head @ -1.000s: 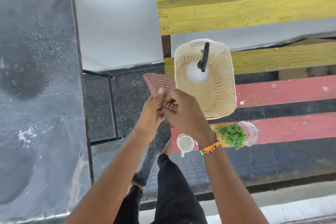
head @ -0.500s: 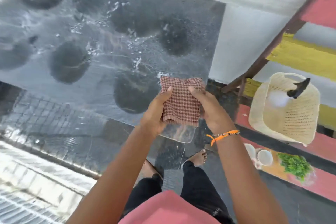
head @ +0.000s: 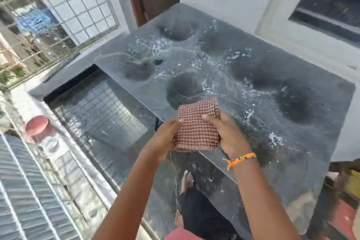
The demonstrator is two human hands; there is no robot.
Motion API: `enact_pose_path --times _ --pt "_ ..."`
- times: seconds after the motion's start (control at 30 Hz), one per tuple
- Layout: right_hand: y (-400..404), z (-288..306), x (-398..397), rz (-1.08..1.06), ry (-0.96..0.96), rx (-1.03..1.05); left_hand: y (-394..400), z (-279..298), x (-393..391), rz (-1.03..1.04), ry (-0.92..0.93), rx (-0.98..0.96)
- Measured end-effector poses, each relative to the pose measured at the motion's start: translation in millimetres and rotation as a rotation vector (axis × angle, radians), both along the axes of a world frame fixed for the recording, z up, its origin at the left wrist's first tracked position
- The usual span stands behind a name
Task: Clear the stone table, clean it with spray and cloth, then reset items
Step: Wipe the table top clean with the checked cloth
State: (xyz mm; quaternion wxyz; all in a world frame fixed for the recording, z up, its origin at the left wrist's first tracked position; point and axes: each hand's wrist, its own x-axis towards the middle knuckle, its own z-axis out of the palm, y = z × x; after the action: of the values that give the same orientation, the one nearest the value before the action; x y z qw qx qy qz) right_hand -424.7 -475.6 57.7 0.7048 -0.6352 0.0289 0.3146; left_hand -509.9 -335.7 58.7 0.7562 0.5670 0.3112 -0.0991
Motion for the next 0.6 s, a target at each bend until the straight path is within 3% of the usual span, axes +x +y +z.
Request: enact_pose_path --times 0.3,0.43,0.53,0.6 --pt "114 -10 108 -0.187 0.0 -0.02 116 -14 80 -0.15 0.025 0.247" --pt "152 -4 176 -0.258 -0.273 -0.375 162 -17 143 -0.199 0.05 0.372" --pt "184 4 219 -0.14 -0.496 -0.71 191 -17 177 -0.239 0.025 0.466" --pt "208 5 240 0.006 -0.519 -0.763 211 -20 195 -0.286 0.023 0.506"
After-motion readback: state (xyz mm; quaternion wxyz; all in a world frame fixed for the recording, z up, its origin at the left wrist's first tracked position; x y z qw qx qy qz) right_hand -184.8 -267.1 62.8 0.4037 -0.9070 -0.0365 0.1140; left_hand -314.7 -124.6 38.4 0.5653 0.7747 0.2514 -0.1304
